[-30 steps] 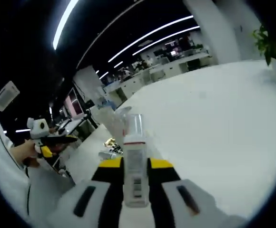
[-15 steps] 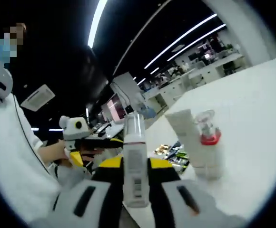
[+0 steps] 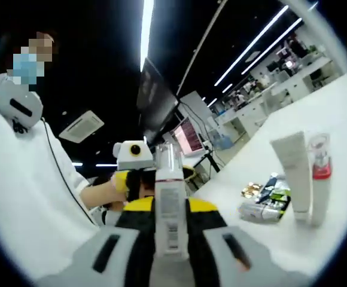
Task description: Arrange the skincare products in the storage area until every visible bottle or jar stands upright without overlapping.
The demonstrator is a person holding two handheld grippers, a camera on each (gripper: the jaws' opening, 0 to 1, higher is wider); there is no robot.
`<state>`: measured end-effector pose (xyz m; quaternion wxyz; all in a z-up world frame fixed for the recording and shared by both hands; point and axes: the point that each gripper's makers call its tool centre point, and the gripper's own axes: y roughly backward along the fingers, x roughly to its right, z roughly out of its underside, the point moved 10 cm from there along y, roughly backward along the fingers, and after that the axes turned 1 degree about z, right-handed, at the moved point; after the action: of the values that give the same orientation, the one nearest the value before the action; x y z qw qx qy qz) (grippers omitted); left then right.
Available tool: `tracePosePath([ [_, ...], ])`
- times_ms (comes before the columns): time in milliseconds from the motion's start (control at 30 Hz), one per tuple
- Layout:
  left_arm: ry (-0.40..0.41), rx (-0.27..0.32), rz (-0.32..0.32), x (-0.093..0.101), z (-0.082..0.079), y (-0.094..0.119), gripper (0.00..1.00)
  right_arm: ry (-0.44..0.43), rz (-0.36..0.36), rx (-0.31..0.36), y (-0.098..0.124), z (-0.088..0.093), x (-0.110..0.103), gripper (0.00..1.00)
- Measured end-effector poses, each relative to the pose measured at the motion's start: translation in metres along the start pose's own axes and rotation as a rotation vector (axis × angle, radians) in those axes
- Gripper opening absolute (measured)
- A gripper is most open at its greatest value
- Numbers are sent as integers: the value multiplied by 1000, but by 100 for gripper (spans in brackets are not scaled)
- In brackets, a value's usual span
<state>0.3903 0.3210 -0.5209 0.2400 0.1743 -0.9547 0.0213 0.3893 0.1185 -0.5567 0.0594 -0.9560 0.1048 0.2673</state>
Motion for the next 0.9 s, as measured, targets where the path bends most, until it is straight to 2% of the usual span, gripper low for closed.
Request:
tracePosePath([
  [200, 25, -2, 75, 7, -1, -4, 39, -1, -62, 8, -4, 2, -12, 18],
  [433, 15, -4, 127, 16, 0, -9, 19, -3, -94, 6, -6, 5, -20, 18],
  [567, 17, -3, 140, 19, -1, -8, 19, 6, -97, 14, -5, 6, -24, 19],
  [667, 9, -27, 116, 21, -1, -8, 18, 50, -57, 13, -4, 5, -25, 20],
  [767, -65, -74, 73, 22, 0, -10, 17, 86, 9, -47, -1, 8, -24, 22],
  [900, -122, -116, 45, 25, -3, -15, 17, 102, 71, -83, 6, 14, -23, 24],
])
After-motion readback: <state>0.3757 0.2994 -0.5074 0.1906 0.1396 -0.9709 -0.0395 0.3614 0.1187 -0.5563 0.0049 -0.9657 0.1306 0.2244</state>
